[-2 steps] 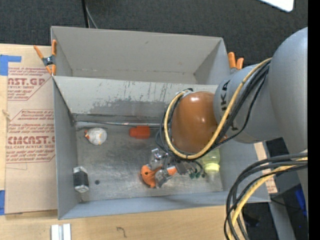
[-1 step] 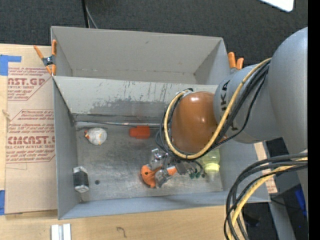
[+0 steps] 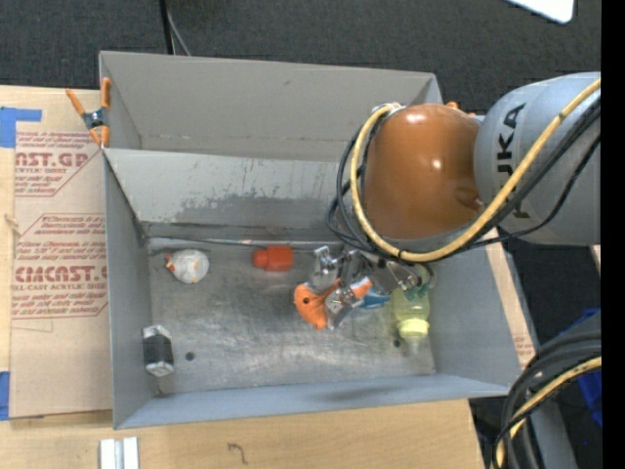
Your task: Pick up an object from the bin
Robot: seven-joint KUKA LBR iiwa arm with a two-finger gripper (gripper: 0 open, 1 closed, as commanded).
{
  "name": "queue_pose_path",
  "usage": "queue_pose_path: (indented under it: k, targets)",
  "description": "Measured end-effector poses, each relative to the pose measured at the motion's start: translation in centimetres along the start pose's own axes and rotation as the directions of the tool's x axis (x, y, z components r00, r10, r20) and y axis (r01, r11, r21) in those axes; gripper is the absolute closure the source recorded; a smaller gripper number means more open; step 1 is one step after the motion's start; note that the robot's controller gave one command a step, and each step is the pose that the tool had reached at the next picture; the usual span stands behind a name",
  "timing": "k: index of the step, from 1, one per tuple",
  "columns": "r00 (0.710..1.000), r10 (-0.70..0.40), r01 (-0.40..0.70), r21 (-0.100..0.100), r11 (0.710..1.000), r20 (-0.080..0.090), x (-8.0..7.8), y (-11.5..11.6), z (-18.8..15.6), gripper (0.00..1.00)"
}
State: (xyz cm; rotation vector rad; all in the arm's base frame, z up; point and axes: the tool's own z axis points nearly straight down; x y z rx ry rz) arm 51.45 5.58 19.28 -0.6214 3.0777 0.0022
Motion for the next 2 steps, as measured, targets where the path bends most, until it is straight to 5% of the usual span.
queue_pose_path:
  k: [1,2]
  targets:
    - [1.000,0.000,0.000,0.000,1.000,0.000,0.0,0.0,0.0,1.00]
    - [0.998,-0.059,0.059,0.000,0.998,0.001,-1.1,0.1,-3.8,1.00]
